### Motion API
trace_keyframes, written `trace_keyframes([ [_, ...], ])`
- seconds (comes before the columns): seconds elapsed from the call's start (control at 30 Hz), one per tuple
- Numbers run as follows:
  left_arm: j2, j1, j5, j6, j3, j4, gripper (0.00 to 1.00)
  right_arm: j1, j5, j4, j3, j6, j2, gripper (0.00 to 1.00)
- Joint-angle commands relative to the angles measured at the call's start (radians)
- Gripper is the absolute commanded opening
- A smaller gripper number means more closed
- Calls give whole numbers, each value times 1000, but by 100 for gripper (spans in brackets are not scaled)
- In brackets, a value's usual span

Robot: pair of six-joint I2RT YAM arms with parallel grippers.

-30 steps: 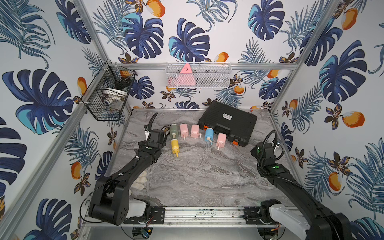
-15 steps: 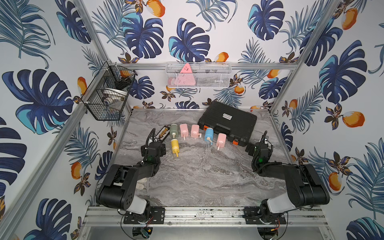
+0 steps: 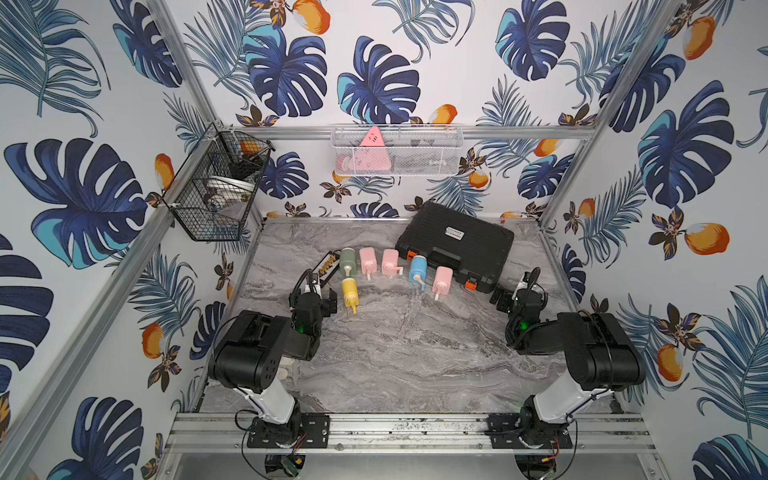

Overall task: Put the tray back into the pencil sharpener
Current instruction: Reset both arms

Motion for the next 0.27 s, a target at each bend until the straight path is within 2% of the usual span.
trace_keyframes([
  [0.0,1,1,-31,-13,-3,62,99,-7,-60,22,14,-16,4,100],
  [0.23,2,2,-31,-12,-1,61,99,-16,-115,26,9,-40,0,100],
])
